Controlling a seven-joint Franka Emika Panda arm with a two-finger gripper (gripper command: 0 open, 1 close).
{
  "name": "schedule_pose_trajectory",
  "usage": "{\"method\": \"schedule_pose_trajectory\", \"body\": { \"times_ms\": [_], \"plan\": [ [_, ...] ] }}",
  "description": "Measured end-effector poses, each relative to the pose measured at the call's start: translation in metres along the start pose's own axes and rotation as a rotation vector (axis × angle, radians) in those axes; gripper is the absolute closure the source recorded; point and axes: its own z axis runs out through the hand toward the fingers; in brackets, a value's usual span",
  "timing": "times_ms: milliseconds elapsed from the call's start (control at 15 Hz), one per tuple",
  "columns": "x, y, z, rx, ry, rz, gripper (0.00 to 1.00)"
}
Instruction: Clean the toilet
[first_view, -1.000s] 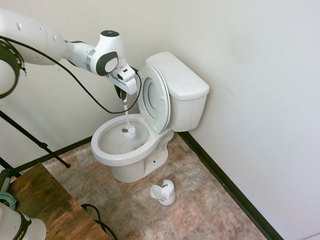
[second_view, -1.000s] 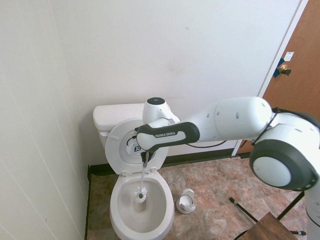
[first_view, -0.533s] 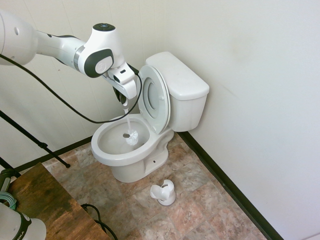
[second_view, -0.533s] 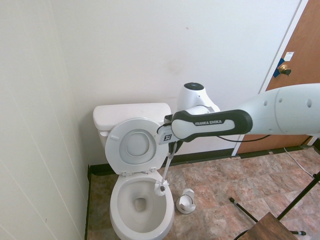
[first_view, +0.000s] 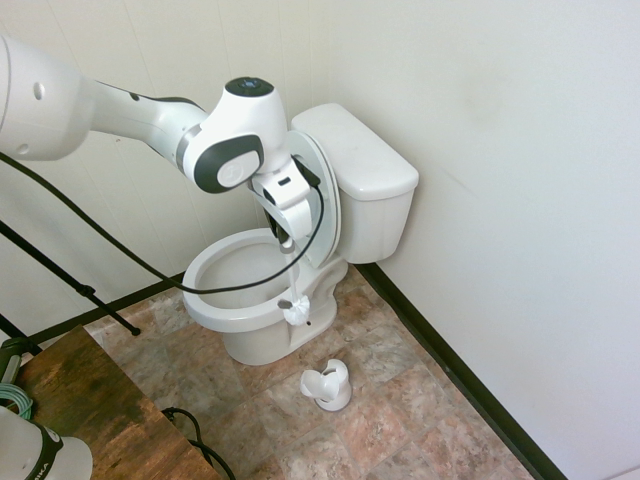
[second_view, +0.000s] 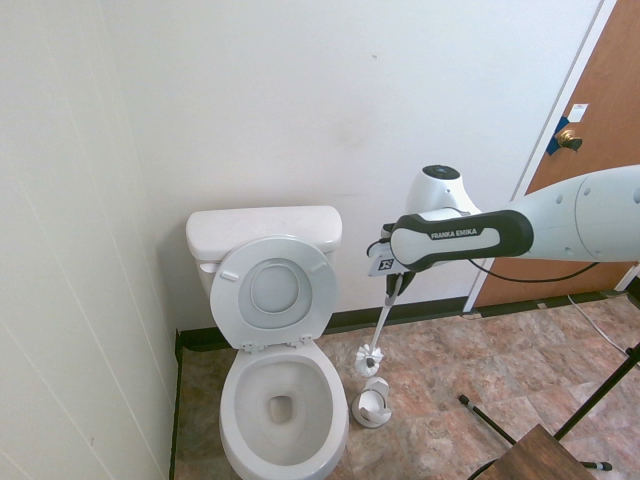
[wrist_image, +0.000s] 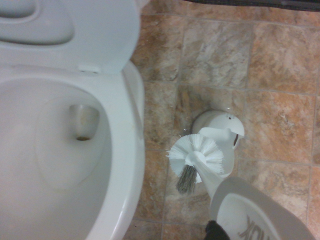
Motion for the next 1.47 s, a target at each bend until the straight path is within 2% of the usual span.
{"method": "schedule_pose_trajectory", "body": {
  "times_ms": [467, 1467],
  "plan": [
    [0.045, 0.028, 0.078, -0.074, -0.047, 0.054, 1.00],
    [0.118, -0.004, 0.269, -0.154, -0.173, 0.138, 1.00]
  ]
}}
